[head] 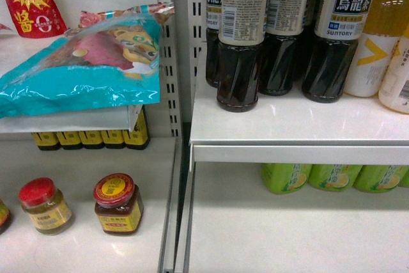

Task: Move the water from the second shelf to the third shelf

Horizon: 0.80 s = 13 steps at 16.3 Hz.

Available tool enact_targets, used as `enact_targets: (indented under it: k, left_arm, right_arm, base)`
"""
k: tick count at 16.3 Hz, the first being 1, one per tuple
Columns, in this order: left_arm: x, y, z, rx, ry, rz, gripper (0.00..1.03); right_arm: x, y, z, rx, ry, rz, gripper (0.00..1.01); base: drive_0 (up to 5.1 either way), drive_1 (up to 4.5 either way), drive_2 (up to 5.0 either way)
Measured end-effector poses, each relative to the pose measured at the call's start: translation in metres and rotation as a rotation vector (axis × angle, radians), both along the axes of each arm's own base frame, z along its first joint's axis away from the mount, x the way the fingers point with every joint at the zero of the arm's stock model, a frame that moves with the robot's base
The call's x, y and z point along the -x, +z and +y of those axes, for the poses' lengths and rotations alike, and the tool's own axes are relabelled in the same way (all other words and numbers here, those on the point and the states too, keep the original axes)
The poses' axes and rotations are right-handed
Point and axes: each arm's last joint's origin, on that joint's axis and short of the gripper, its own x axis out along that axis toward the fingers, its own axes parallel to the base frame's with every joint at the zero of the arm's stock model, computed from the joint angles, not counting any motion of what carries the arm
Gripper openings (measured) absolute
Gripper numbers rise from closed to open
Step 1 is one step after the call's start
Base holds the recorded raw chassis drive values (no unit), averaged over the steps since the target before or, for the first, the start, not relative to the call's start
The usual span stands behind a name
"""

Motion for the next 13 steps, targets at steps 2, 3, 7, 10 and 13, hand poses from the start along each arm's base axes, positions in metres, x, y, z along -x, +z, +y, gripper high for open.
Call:
enact_targets:
  k: [2,3,7,10,13]
  left_arm:
    - [0.0,0.0,0.0,0.0,0.0,0.0,0.98]
    - [0.0,0.0,0.0,0.0,0.0,0.0,0.98]
    - [0.0,0.0,0.0,0.0,0.0,0.0,0.98]
    - [0.0,0.0,0.0,0.0,0.0,0.0,0.98]
    - [0.0,0.0,0.0,0.0,0.0,0.0,0.98]
  right_arm:
    - [0.0,0.0,0.0,0.0,0.0,0.0,0.98]
    - [0.0,0.0,0.0,0.0,0.0,0.0,0.98]
    - [0.0,0.0,0.0,0.0,0.0,0.0,0.98]
    - [0.0,0.0,0.0,0.0,0.0,0.0,0.98]
    - [0.0,0.0,0.0,0.0,0.0,0.0,0.98]
  base:
    - [0.0,0.0,0.0]
    - [0.0,0.0,0.0]
    - [0.0,0.0,0.0]
    - [0.0,0.0,0.0]
    - [0.0,0.0,0.0]
